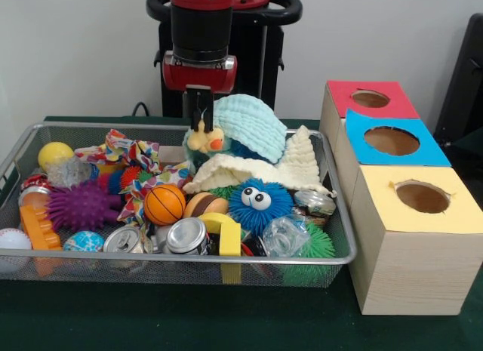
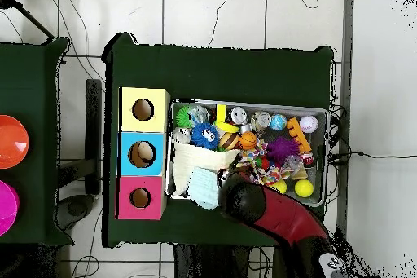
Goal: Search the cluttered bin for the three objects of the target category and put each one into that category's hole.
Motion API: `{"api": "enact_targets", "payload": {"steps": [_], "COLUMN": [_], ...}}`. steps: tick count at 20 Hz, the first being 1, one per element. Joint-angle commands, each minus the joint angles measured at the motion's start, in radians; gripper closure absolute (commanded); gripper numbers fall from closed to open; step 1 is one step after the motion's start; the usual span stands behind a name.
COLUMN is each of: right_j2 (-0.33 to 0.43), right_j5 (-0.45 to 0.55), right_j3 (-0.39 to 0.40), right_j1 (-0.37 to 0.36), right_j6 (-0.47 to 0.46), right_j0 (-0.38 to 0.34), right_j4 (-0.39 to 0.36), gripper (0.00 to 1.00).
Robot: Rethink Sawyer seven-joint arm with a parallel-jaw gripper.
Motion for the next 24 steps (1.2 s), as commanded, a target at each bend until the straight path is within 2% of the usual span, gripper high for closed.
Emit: {"api": "enact_targets", "payload": {"steps": [1,9,17,24], "right_j2": [0.009,-0.004,-0.021,-0.046], "right_j5": [0.129,0.157,0.257,0.354], "right_j3": [-0.031,-0.038,-0.133,-0.206], "right_j1": [-0.024,-0.043,-0.010,0.015], "right_j6": [0.167,0.161,0.149,0.195], "right_j0": [0.002,0.011,0.045,0.127], "right_j4": [0.023,0.015,0.013,0.022], "gripper": [1.00,1.00,1.00,1.00]}}
